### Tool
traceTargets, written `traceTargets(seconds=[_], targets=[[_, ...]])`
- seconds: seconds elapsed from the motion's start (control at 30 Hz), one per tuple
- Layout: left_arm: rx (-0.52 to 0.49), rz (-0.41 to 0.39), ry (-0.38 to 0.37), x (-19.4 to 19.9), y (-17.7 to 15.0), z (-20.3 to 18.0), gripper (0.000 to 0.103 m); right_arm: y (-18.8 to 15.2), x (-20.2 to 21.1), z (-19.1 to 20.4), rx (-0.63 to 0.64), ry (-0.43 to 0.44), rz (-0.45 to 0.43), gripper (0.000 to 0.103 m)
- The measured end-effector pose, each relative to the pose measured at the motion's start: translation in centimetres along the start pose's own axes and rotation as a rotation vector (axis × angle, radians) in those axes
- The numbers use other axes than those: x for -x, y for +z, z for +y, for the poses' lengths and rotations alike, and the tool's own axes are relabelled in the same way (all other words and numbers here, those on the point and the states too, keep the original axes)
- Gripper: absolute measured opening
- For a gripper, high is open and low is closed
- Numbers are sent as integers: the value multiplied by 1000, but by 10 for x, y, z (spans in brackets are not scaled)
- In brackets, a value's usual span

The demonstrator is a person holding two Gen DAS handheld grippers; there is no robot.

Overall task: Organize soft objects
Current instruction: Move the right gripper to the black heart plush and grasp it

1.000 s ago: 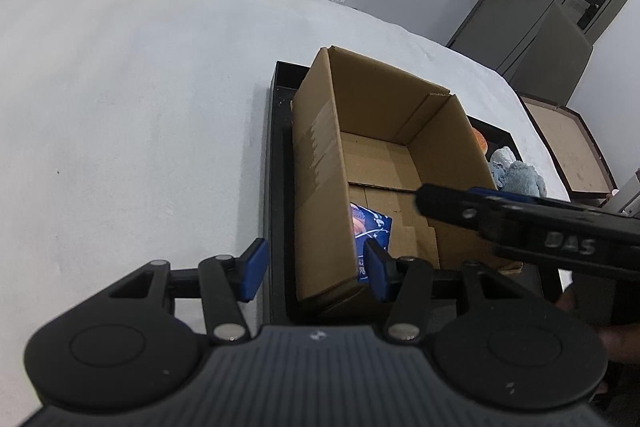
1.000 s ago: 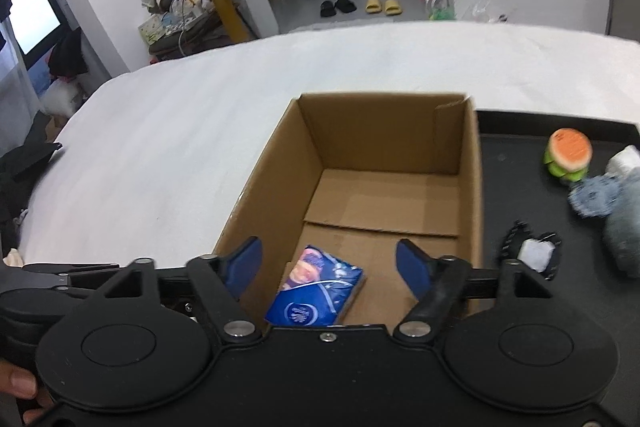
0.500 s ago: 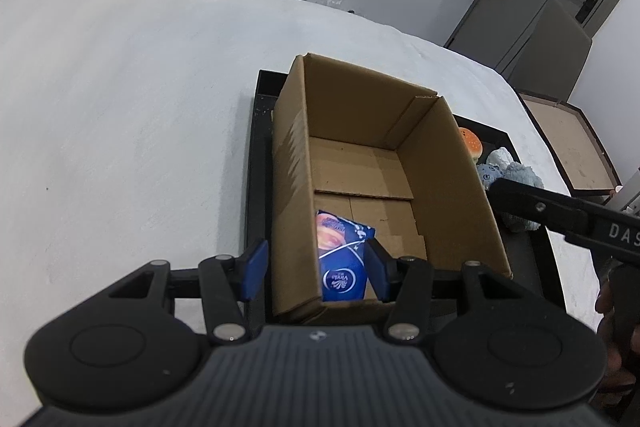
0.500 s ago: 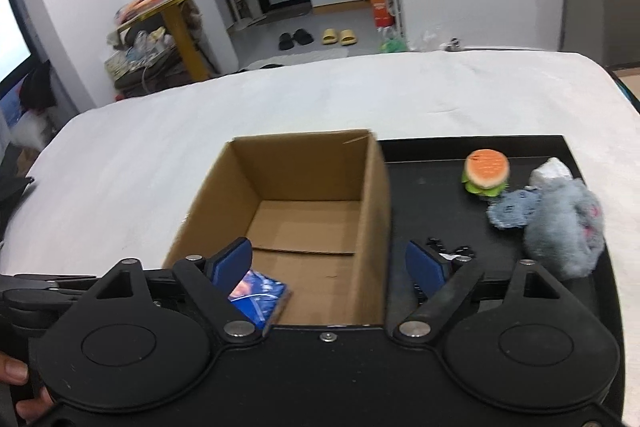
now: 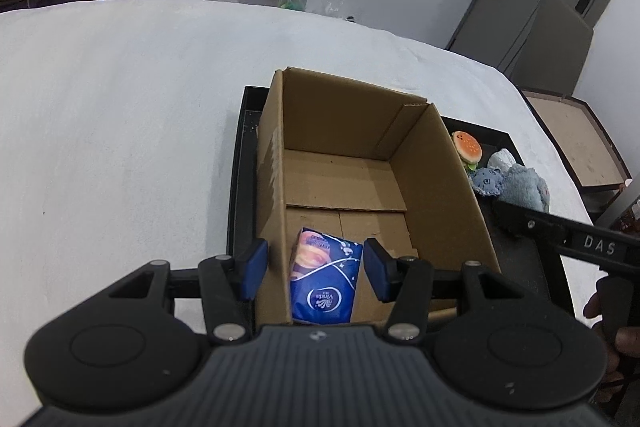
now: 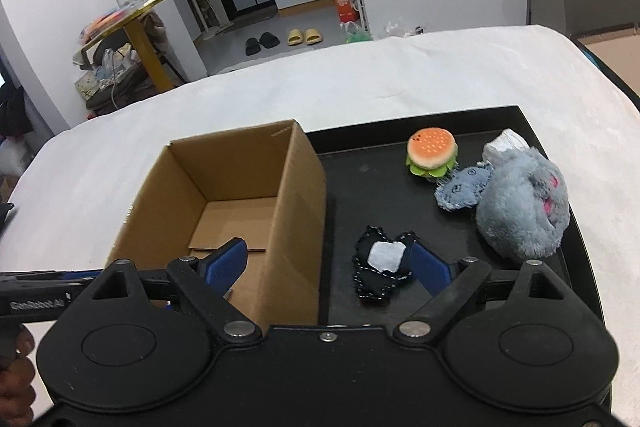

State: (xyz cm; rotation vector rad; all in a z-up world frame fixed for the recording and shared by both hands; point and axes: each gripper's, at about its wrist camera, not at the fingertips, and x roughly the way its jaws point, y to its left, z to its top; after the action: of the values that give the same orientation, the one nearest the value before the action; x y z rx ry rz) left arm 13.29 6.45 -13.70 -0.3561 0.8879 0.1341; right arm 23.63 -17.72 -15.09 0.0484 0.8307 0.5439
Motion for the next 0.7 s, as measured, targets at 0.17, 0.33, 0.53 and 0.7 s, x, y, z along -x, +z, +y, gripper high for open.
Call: traceTargets(seconds=[0.17, 0.33, 0.53, 0.7], targets=[[18, -3, 28, -4, 1, -3, 51, -4, -7, -10, -15, 3, 11, 89], [31, -4, 69, -11, 4, -6, 46, -6, -17, -22, -36, -12, 26, 88], [58, -6, 116, -15, 4, -6, 34, -8, -31, -34, -53, -4, 48, 88], [59, 2, 143, -18, 5, -7, 34, -13, -46, -41, -66, -7, 75, 86]])
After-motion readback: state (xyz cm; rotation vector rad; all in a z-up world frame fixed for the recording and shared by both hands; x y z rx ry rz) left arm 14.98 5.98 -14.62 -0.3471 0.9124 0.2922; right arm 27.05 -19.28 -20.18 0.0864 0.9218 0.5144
